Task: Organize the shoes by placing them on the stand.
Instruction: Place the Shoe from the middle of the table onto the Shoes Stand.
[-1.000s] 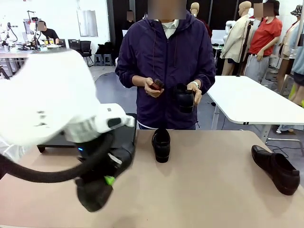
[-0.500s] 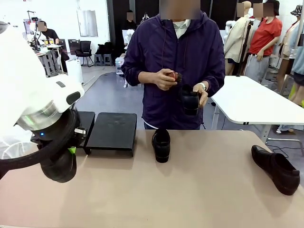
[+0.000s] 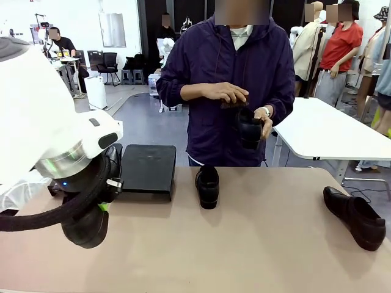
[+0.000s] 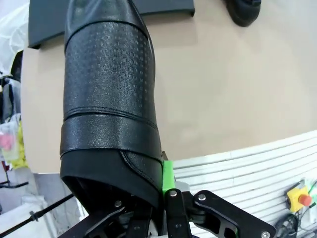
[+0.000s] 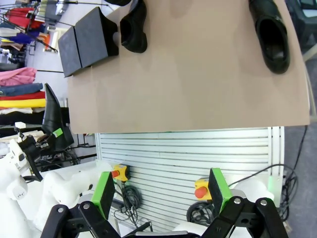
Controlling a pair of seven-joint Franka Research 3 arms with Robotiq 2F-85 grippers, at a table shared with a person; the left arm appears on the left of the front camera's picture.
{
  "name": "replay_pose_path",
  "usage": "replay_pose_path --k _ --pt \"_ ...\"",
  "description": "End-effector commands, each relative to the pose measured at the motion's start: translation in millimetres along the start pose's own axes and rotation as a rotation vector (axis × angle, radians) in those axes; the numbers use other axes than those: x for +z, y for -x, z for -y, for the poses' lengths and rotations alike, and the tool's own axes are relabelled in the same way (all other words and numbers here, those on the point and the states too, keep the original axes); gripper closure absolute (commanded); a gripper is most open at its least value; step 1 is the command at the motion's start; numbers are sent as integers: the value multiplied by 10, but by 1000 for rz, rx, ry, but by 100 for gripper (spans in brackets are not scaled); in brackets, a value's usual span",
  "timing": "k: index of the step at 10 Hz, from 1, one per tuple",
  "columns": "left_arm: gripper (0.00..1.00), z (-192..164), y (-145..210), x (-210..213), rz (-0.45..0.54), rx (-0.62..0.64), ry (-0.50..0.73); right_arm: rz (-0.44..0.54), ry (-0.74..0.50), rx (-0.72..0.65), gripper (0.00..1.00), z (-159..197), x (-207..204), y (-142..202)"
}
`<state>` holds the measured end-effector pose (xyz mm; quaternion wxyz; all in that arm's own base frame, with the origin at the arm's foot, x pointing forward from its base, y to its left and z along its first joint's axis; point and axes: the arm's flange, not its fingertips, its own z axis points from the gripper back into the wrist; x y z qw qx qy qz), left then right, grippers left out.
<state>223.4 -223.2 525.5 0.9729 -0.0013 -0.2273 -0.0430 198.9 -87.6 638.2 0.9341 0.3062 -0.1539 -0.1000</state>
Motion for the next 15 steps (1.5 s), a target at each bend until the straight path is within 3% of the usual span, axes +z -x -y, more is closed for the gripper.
replay_pose_path --k 1,3,5,6,7,8,9,11,13,15 --pt "100 8 -396 -140 80 -17 -56 0 -23 11 0 -33 33 -8" --pt "100 -13 -1220 -544 228 -43 -144 0 -23 11 0 -33 33 -8" --pt "100 74 -1604 -883 335 -161 -60 0 -23 11 0 -33 33 -8" --pt "100 71 -1728 -1039 367 -186 -99 0 -23 11 0 -33 33 -8" --pt "100 69 -1795 -1113 358 -177 -84 0 -23 11 0 -33 33 -8" --pt "100 15 -1903 -1121 243 -73 -68 0 -23 11 0 -33 33 -8" --pt "100 -54 -1716 -1063 327 -194 -52 0 -23 11 0 -33 33 -8" --pt "100 -54 -1716 -1063 327 -194 -52 0 -23 11 0 -33 33 -8" --pt "100 -109 -1865 -1290 259 -175 -77 0 -23 11 0 -33 33 -8" --pt "100 -151 -2061 -1570 258 -225 -81 0 -23 11 0 -33 33 -8"
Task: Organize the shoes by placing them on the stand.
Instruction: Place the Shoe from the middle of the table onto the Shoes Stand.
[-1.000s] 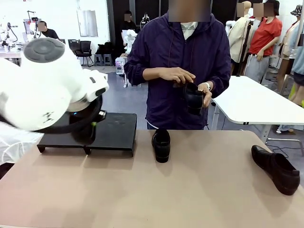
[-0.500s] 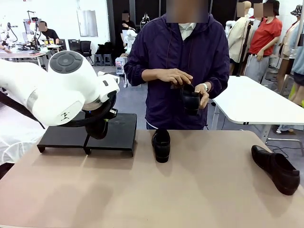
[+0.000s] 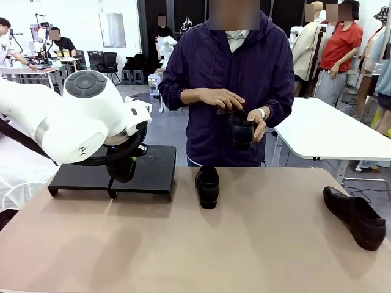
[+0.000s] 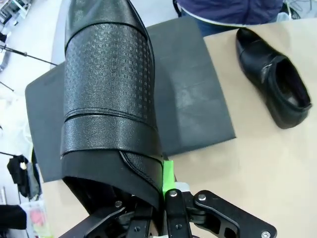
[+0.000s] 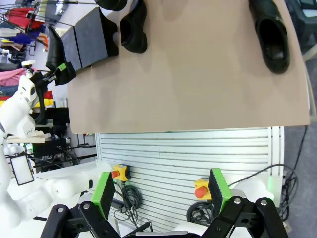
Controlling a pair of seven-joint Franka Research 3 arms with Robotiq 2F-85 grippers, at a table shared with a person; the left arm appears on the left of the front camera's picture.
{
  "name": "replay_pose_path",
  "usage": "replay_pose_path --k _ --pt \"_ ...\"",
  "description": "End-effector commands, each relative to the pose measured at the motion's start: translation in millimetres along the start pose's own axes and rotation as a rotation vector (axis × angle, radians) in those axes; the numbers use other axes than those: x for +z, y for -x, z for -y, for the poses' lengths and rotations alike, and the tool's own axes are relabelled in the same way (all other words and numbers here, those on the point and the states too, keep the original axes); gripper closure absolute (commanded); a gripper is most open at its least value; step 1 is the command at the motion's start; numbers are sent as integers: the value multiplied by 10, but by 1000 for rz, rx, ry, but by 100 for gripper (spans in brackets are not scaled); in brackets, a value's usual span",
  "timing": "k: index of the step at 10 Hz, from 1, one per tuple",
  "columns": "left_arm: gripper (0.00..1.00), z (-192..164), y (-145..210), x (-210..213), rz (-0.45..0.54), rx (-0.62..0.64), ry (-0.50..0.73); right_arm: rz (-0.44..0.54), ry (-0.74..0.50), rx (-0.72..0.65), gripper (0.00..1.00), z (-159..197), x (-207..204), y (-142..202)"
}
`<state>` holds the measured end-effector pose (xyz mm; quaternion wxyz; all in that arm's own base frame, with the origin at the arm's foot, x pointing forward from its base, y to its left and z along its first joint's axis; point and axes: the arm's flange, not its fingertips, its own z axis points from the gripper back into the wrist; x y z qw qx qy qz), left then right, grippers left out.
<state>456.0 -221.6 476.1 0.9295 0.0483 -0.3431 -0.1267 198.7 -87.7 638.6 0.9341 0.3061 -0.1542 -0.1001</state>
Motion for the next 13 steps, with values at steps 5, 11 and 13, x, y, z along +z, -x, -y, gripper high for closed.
replay_pose_path --k 5,11,13 --pt "100 -108 -333 -686 -25 -3 -7 -1 -23 11 0 -32 30 -9" --pt "100 -129 -348 -1266 -153 34 -12 -1 -23 11 0 -32 30 -9" --pt "66 -135 -347 -1305 -160 46 -7 -1 -23 11 0 -32 30 -9"
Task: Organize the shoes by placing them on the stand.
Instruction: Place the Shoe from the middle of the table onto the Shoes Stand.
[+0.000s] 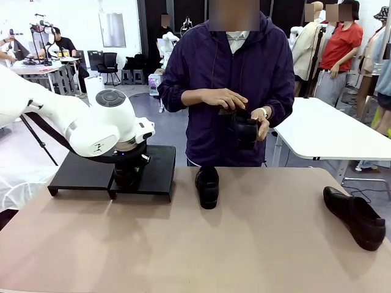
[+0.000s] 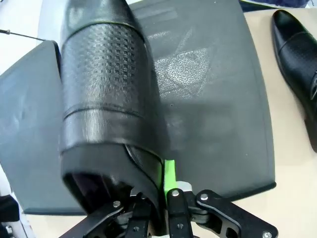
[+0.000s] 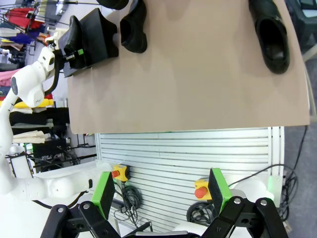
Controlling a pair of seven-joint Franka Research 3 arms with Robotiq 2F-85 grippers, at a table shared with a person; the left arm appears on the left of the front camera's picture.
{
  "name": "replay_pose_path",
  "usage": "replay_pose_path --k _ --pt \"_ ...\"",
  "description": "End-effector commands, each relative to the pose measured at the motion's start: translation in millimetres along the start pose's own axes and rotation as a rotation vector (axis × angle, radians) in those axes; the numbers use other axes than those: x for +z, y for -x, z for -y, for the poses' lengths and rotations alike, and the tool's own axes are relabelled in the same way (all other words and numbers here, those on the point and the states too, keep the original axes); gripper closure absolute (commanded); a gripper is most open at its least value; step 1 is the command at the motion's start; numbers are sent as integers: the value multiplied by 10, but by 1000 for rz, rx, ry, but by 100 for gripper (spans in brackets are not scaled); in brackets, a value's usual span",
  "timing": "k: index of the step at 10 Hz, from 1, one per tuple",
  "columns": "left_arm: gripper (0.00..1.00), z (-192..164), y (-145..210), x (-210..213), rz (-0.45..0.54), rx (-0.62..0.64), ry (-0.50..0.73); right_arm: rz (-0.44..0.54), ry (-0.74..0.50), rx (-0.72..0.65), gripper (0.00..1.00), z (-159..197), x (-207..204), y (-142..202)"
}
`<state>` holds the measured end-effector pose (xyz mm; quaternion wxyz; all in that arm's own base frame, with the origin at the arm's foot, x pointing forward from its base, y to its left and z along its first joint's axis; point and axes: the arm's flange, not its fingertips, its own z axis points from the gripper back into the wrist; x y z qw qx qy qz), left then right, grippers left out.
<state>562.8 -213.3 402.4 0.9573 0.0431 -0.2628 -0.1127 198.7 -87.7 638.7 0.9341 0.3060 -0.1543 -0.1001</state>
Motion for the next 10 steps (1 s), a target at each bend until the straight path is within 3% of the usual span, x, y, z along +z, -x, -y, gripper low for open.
replay_pose_path --k 1,2,6,8,10 --pt "8 22 -46 -40 10 24 -28 -1 -23 11 0 -32 29 -9" --pt "0 17 -45 -21 17 27 -25 -1 -23 11 0 -32 29 -9" --pt "0 -51 -89 161 73 42 -27 -1 -23 11 0 -32 29 -9" --pt "0 -146 -100 568 120 10 31 -1 -23 11 0 -32 29 -9" --pt "0 -315 -35 1087 77 -61 90 -1 -23 11 0 -32 29 -9"
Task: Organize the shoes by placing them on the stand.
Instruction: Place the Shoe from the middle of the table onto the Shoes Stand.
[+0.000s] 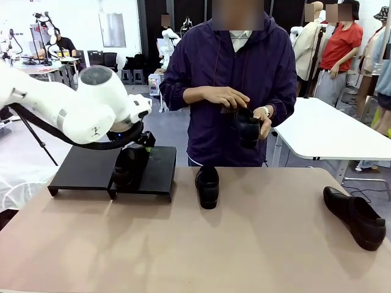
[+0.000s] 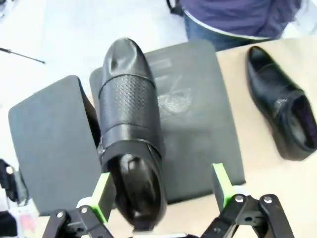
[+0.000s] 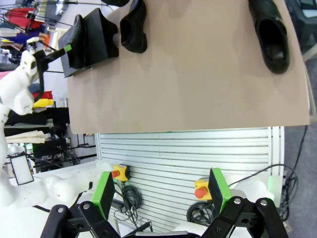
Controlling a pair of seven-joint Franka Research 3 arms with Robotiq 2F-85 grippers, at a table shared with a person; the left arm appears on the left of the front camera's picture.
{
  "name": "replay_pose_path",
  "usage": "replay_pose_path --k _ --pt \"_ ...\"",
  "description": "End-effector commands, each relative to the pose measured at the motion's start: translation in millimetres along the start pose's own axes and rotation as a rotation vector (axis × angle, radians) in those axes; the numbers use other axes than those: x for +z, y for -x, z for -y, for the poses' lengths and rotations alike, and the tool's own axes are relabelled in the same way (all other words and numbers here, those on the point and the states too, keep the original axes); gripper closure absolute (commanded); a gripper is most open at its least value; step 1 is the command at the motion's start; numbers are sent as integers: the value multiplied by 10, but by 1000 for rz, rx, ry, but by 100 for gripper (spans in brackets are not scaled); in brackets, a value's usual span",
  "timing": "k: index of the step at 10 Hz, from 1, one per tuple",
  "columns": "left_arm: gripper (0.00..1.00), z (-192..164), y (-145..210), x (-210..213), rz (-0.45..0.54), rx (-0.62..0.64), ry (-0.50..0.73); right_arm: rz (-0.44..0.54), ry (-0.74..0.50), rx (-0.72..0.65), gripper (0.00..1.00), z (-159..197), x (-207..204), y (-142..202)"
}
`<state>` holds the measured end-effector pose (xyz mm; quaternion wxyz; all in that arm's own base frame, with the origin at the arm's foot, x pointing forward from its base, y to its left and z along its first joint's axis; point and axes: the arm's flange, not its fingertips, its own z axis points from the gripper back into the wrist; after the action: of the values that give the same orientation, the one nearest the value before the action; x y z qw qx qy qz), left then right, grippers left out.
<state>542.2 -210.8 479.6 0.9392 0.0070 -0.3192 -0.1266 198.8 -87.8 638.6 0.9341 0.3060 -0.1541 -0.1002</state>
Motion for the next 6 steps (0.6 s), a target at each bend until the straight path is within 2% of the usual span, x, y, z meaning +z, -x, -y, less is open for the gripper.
replay_pose_path --k 1,2,4,6 --pt "0 -312 153 731 -122 -119 109 -1 -23 11 0 -32 30 -8" --pt "0 -383 239 1066 -195 -163 119 -1 -23 11 0 -32 30 -8" --pt "0 -506 599 1780 -276 -235 278 -1 -23 11 0 -32 30 -8" --pt "0 -1058 984 2431 -309 -98 415 -1 -23 11 0 -32 30 -8"
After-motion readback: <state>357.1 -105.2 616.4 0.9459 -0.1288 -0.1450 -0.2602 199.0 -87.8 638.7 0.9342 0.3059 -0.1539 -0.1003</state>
